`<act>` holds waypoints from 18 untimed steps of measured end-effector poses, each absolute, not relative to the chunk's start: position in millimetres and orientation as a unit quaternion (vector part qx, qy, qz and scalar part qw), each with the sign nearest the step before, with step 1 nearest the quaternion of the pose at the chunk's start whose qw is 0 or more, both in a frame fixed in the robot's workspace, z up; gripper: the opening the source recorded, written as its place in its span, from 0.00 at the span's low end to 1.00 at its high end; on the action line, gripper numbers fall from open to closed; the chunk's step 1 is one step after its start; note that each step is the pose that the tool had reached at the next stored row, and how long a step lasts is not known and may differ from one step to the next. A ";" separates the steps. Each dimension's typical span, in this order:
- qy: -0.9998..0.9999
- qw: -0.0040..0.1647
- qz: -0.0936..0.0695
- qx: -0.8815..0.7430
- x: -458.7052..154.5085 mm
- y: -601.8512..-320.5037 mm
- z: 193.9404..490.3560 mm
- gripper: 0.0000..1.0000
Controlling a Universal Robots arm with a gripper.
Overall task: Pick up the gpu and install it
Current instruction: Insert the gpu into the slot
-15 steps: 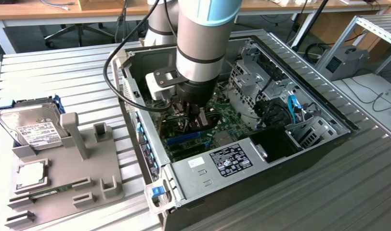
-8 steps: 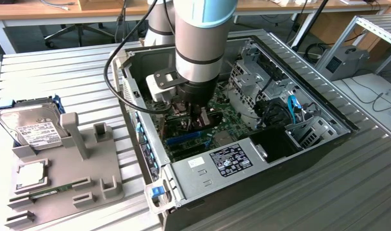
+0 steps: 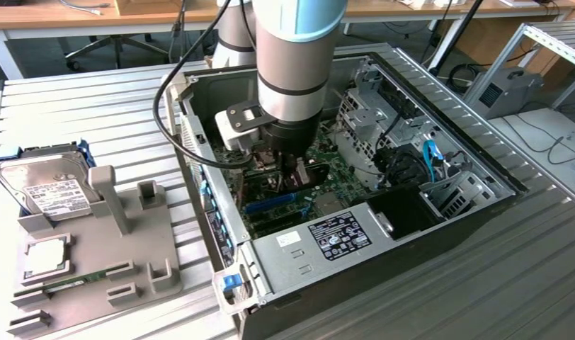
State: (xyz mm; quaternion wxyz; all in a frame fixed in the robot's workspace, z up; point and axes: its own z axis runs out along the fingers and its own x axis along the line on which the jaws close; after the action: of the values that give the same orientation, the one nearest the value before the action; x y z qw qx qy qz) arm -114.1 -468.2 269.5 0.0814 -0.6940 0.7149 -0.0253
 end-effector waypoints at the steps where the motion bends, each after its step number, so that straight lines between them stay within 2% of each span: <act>1: 0.715 0.081 -0.025 -0.694 -114.9 -468.1 269.3 0.29; 5: 0.715 0.073 -0.034 -0.695 -120.9 -466.5 267.9 0.29; 18: 0.715 0.072 -0.035 -0.695 -138.0 -464.5 263.6 0.29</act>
State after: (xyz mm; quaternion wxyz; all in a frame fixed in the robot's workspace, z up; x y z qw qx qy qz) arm -138.0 -464.5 263.6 0.0722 -0.6950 0.7145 -0.0348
